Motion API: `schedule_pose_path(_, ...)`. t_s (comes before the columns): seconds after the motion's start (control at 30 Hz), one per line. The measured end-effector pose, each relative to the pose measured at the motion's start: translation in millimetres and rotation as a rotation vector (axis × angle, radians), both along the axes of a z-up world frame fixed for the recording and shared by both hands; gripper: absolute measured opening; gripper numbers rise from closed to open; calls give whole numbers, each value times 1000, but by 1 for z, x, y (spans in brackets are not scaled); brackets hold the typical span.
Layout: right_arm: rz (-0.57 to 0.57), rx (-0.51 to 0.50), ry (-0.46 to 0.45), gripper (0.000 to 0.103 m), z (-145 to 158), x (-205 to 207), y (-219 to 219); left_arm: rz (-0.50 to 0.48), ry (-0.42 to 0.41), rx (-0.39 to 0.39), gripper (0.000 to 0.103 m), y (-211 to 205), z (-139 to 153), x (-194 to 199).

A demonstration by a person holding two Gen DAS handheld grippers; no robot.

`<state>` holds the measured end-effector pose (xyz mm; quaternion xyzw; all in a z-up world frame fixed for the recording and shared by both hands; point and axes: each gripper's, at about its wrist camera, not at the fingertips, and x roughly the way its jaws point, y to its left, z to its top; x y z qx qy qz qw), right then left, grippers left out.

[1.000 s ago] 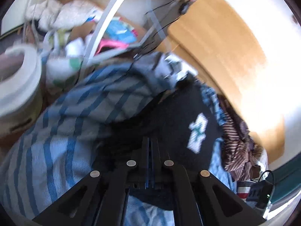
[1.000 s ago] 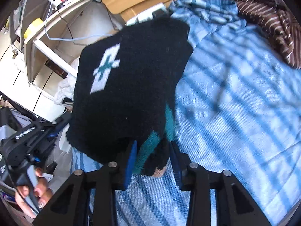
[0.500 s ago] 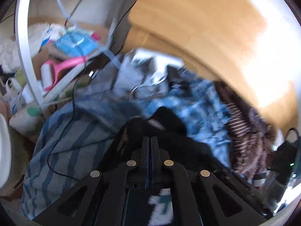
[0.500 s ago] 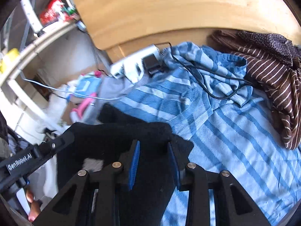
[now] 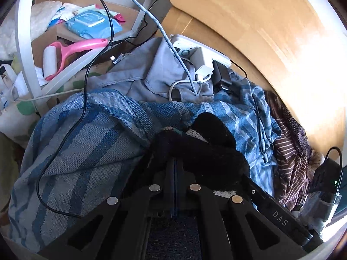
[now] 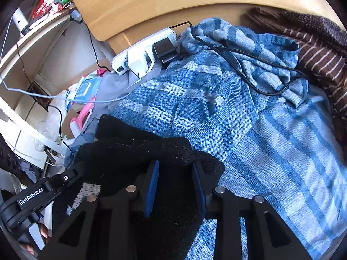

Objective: Fold clothes

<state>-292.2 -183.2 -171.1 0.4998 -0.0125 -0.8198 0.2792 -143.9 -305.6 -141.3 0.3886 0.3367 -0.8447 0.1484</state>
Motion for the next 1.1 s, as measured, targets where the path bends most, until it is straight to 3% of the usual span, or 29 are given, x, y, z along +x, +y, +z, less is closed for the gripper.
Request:
schedule_pose_path(0.37, 28, 85, 74, 36, 3, 11, -9, -53, -8, -21, 3, 5, 2, 8)
schedule_pose_path(0.57, 44, 179, 150, 36, 7, 21, -16, -63, -142, 54, 2, 9, 28, 12)
schedule_pose_path(0.67, 48, 188, 152, 37, 7, 21, -16, -145, -235, -12, 2, 26, 47, 10)
schedule_pose_path(0.8, 46, 182, 139, 37, 8, 20, -15, -230, -328, -166, 3, 45, 37, 2)
schedule_pose_path(0.87, 54, 201, 147, 37, 10, 22, -17, -205, -318, -166, 3, 42, 25, 1)
schedule_pose_path(0.97, 67, 190, 139, 39, 27, 33, -12, -164, -275, -105, 3, 31, 19, 6)
schedule_pose_path(1.07, 116, 116, 99, 53, 48, 57, -2, -170, -258, -62, 3, 23, 18, 9)
schedule_pose_path(1.1, 160, 125, 85, 68, 48, 66, -4, -173, -259, -56, 3, 23, 19, 10)
